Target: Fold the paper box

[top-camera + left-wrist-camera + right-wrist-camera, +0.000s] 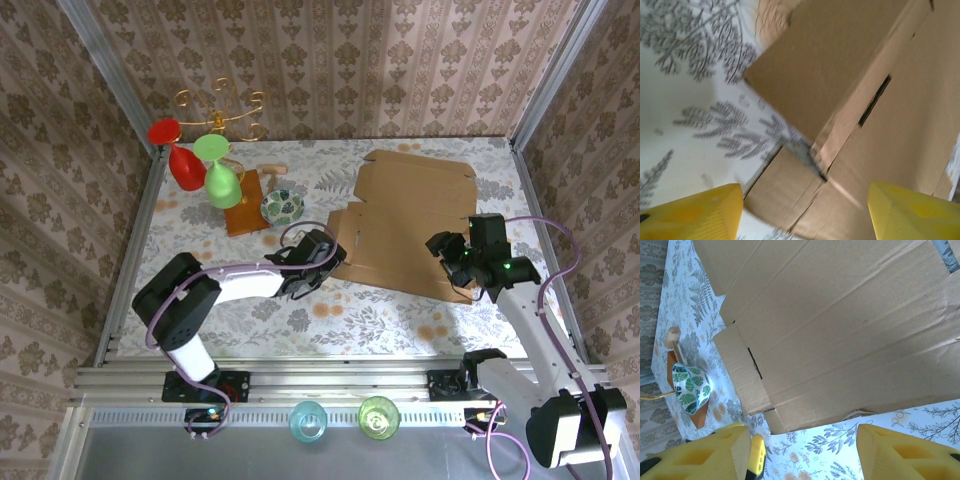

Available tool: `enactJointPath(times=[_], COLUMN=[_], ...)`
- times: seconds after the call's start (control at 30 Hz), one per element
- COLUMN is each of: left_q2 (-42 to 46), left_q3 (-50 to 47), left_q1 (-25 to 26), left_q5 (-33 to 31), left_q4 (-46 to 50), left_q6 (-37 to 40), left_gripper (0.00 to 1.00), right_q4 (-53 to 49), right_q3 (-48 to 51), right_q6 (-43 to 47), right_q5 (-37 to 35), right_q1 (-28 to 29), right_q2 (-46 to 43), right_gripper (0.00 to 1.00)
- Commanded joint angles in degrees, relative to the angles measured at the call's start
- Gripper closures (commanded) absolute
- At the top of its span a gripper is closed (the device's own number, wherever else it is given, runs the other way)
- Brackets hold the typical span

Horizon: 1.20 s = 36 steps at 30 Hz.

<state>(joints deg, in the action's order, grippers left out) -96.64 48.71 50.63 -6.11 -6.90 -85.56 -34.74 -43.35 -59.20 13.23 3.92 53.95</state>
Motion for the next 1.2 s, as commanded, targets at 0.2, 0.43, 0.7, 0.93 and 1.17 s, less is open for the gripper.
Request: enactJointPath(times=[0.2,0.43,0.7,0.93,1.17], left_q2=[-6.88,-8.7,-9.07,-3.04,0.17], left_q3=[3.67,3.31,1.99,4.32,7.61], left_q1=[-2.73,-2.61,-2.56,-2.3,-2.09], left_q5=[-0.5,-0.58,1.25,-0.92,-0.06], left_q4=[-5.09,-3.2,-4.47,-0.45,1.26], left_q6=[-5.21,-6.24,-7.86,-10.49,-14.42], left_gripper=[0.43,0.7,1.0,1.0,1.0], right_q4=[-0.85,-2.76,-6.04,-0.37,12.27], right_q3=[2.21,2.99,7.59,16.69,25.22], right_q6=[-2.49,-2.94,-6.9,-16.94,-30.65], right_q5=[3.2,2.35,1.48,4.3,1.83], right_q1=[0.28,0.3,0.3,0.45,4.91], right_q2=[-2.71,-3.84,-9.12,-15.61,-19.06], right_gripper=[0.41,0.42,0.41,0.36,0.29])
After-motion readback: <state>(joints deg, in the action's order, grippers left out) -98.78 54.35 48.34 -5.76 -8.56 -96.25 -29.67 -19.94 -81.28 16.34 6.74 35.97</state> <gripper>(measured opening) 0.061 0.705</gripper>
